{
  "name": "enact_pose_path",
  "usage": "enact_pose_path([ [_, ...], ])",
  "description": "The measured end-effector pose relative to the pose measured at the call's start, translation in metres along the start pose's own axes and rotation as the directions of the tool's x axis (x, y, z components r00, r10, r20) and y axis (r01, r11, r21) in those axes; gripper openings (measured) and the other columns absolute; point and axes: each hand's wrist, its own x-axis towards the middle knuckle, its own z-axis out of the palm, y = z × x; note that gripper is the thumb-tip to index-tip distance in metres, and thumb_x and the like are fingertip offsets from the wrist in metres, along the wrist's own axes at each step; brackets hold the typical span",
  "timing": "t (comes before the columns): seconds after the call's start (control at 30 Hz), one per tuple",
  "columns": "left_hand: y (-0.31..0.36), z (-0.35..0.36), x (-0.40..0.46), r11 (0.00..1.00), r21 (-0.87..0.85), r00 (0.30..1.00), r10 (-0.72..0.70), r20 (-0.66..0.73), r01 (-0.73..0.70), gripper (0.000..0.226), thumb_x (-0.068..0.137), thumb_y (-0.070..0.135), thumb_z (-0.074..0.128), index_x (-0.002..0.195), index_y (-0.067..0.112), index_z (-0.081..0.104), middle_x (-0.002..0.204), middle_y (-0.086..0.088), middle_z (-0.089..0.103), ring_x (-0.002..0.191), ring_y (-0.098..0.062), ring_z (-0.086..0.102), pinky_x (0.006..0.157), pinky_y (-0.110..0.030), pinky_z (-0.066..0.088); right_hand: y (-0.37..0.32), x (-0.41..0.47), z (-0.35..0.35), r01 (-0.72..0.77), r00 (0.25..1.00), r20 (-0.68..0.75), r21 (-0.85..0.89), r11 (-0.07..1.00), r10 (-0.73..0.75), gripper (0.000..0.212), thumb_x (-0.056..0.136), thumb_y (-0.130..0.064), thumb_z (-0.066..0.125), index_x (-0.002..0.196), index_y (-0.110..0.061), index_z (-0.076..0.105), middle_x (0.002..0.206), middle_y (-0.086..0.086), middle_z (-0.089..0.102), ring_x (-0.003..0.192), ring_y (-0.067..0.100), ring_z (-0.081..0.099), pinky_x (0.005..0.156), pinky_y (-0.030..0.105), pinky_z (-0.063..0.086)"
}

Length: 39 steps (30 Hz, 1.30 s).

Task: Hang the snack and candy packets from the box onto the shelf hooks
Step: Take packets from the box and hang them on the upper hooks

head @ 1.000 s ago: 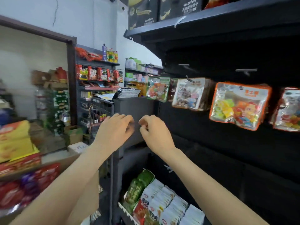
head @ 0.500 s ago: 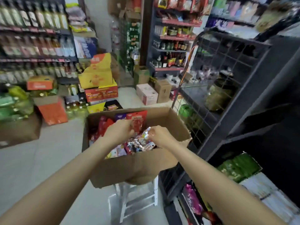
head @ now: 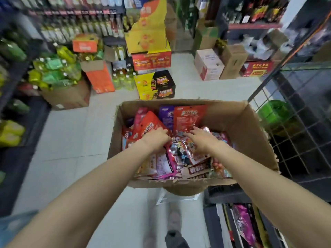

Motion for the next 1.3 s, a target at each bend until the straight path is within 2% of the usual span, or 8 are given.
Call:
enact_pose_path([
  [0.23, -0.009, 0.0, 0.016, 0.957, -0.285, 0.998, -0.058, -0.018, 0.05, 0.016, 0.083, 0.011, 0.065, 0.098, 0.01, 0.066, 0.1, -0.008, 0.057, 0.1, -0.026, 0.055, 0.074, -0.027, 0.037, 0.009, 0.018, 0.004, -0.018, 0.991, -0.132, -0.174, 0.985, -0.005, 0.052, 0.088, -0.012, 0.056, 0.136, -0.01, 0.037, 0.134, 0.016, 0.039, 0.126, 0.032, 0.035, 0.102, 0.042, 0.034],
  [0.43, -0.013, -0.015, 0.005, 0.855, -0.515, 0.964, -0.18, -0.194, 0.055, 0.008, 0.095, 0.013, 0.051, 0.09, 0.017, 0.046, 0.093, -0.003, 0.067, 0.083, -0.022, 0.063, 0.073, -0.036, 0.051, 0.033, 0.008, -0.015, -0.053, 0.984, -0.153, 0.268, 0.962, 0.096, 0.039, 0.083, -0.026, 0.068, 0.116, -0.014, 0.051, 0.122, 0.011, 0.059, 0.111, 0.032, 0.057, 0.085, 0.039, 0.048],
  [0.57, -0.003, -0.04, -0.013, 0.778, -0.627, 0.899, -0.246, -0.363, -0.04, 0.011, 0.092, 0.019, 0.059, 0.083, 0.018, 0.052, 0.077, 0.004, 0.064, 0.076, -0.015, 0.062, 0.061, -0.023, 0.043, 0.037, -0.03, -0.038, 0.008, 0.909, -0.343, 0.58, 0.814, 0.236, 0.026, 0.079, -0.021, 0.074, 0.078, -0.022, 0.047, 0.078, -0.004, 0.058, 0.081, 0.024, 0.052, 0.063, 0.033, 0.041],
  [0.7, 0.016, -0.07, -0.045, 0.58, -0.781, 0.796, -0.35, -0.494, -0.23, 0.014, 0.09, 0.029, 0.061, 0.088, 0.017, 0.066, 0.08, 0.004, 0.068, 0.075, -0.008, 0.061, 0.064, -0.017, 0.042, 0.029, -0.09, -0.052, 0.112, 0.733, -0.492, 0.768, 0.631, 0.469, 0.028, 0.078, -0.019, 0.076, 0.085, -0.016, 0.049, 0.076, -0.003, 0.05, 0.078, 0.018, 0.046, 0.055, 0.027, 0.032],
  [0.83, 0.049, -0.096, -0.081, 0.453, -0.793, 0.717, -0.378, -0.585, -0.408, 0.025, 0.094, 0.032, 0.053, 0.076, 0.017, 0.06, 0.06, 0.006, 0.053, 0.058, -0.012, 0.047, 0.057, -0.029, 0.035, 0.003, -0.18, -0.049, 0.325, 0.506, -0.511, 0.859, 0.395, 0.695, 0.055, 0.067, -0.014, 0.084, 0.109, -0.023, 0.05, 0.106, 0.001, 0.063, 0.092, 0.019, 0.062, 0.082, 0.038, 0.052],
  [0.97, 0.109, -0.125, -0.12, 0.449, -0.71, 0.653, -0.307, -0.692, -0.542, 0.026, 0.096, 0.027, 0.05, 0.076, 0.013, 0.056, 0.062, 0.006, 0.049, 0.058, -0.007, 0.042, 0.05, -0.013, 0.03, -0.025, -0.279, -0.043, 0.402, 0.282, -0.519, 0.828, 0.392, 0.807, 0.037, 0.062, -0.018, 0.086, 0.087, -0.029, 0.06, 0.088, -0.009, 0.062, 0.081, 0.01, 0.061, 0.079, 0.036, 0.052],
  [1.1, 0.178, -0.16, -0.155, 0.403, -0.63, 0.621, -0.172, -0.764, -0.664, 0.031, 0.096, 0.025, 0.051, 0.066, 0.02, 0.05, 0.057, 0.009, 0.041, 0.055, -0.005, 0.037, 0.056, -0.024, 0.031, -0.044, -0.378, -0.04, 0.523, 0.137, -0.468, 0.782, 0.337, 0.873, 0.039, 0.067, -0.007, 0.083, 0.062, -0.017, 0.046, 0.06, -0.001, 0.052, 0.065, 0.018, 0.053, 0.058, 0.033, 0.044],
  [1.3, 0.305, -0.202, -0.22, 0.281, -0.543, 0.58, 0.064, -0.812, -0.792, 0.026, 0.097, 0.025, 0.049, 0.077, 0.01, 0.055, 0.069, -0.001, 0.053, 0.068, -0.014, 0.045, 0.064, -0.028, 0.034, -0.068, -0.528, -0.011, 0.58, -0.109, -0.487, 0.676, 0.454, 0.866, 0.038, 0.077, -0.012, 0.076, 0.065, -0.017, 0.04, 0.069, 0.008, 0.052, 0.068, 0.025, 0.056, 0.06, 0.044, 0.047],
])
